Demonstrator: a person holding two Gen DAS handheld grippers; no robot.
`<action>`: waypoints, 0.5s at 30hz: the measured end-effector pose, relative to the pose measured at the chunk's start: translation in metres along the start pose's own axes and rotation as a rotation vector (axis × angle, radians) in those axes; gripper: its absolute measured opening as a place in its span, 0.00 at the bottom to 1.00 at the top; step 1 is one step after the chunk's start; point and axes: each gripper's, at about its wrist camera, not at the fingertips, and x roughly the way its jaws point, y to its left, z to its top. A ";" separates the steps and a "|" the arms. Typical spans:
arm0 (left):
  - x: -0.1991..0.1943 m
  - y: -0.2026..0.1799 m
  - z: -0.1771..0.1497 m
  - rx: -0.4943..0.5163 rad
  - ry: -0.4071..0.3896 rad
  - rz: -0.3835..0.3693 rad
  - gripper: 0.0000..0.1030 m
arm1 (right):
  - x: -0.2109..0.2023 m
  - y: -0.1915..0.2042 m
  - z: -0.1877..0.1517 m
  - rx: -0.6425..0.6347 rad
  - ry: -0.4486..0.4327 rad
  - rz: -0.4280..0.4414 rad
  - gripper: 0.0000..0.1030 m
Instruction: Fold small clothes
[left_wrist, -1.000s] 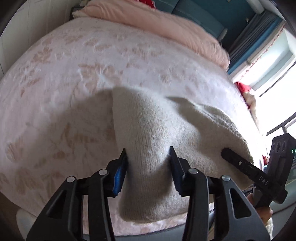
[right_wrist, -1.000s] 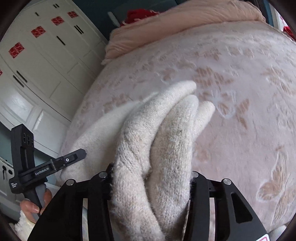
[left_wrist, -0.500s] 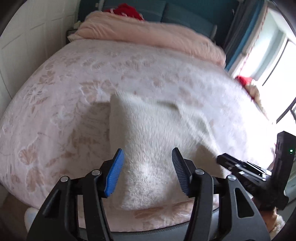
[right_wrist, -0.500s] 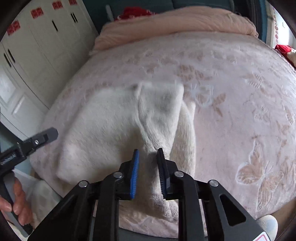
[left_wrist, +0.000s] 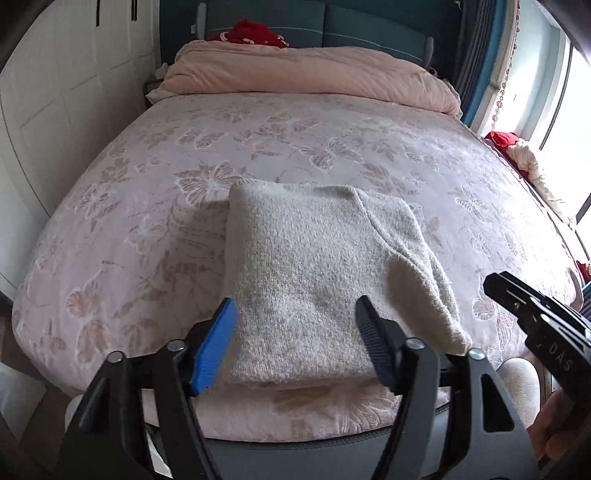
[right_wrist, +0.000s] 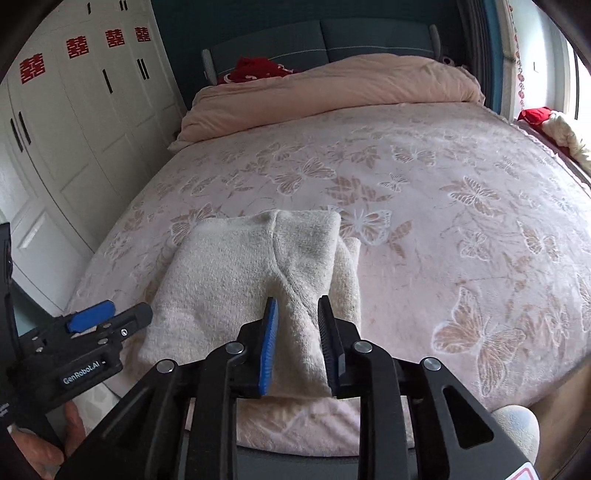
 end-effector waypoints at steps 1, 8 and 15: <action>-0.006 -0.003 -0.001 0.002 -0.018 0.011 0.82 | -0.004 -0.002 -0.008 -0.001 -0.010 -0.006 0.33; -0.035 -0.023 -0.016 0.072 -0.080 0.051 0.86 | -0.027 0.002 -0.041 0.021 -0.040 -0.039 0.59; -0.039 -0.023 -0.038 0.054 -0.075 0.071 0.87 | -0.031 0.009 -0.067 0.005 -0.013 -0.081 0.63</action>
